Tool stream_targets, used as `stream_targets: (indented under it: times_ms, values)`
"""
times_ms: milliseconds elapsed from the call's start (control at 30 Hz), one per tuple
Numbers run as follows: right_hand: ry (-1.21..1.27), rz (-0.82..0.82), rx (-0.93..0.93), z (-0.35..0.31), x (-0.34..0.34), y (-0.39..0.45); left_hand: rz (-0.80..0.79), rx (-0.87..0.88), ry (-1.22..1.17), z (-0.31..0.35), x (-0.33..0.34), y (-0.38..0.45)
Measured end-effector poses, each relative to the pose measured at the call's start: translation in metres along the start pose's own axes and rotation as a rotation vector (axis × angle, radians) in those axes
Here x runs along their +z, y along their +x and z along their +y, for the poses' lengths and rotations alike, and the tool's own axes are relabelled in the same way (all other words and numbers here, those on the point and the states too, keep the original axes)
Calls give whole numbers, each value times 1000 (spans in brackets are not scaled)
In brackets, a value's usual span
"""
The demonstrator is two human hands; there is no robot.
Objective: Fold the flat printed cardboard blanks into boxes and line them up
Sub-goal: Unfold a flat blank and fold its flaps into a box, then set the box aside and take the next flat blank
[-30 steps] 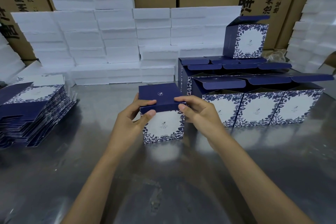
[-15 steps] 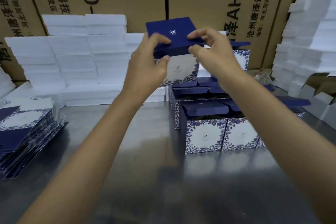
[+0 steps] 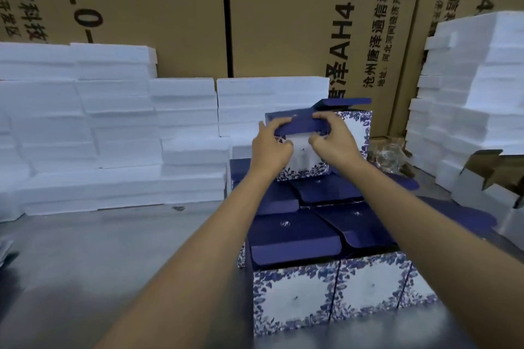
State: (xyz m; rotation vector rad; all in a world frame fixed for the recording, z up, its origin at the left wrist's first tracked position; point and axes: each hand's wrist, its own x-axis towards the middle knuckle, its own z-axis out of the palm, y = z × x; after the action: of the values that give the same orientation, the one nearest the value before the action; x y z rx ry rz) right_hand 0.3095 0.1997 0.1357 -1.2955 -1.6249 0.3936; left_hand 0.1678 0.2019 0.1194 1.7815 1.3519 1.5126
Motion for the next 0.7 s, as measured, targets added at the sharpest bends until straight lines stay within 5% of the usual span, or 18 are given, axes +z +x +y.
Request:
stream_targets:
  times_ms: [167,300,467,700]
  values:
    - [-468,-18,105,23,15,6,-181,-61,-29,-15,15,16]
    - [-562,-46,166,15,23,0,-254,-109,-1,-8,9,19]
    - [-569,-38,32,-13,26,-16,-154,-37,13,-4,-18,5]
    - [-312,-290,-70,-87,64,-67,101,-102,-104,-8,-82,-63]
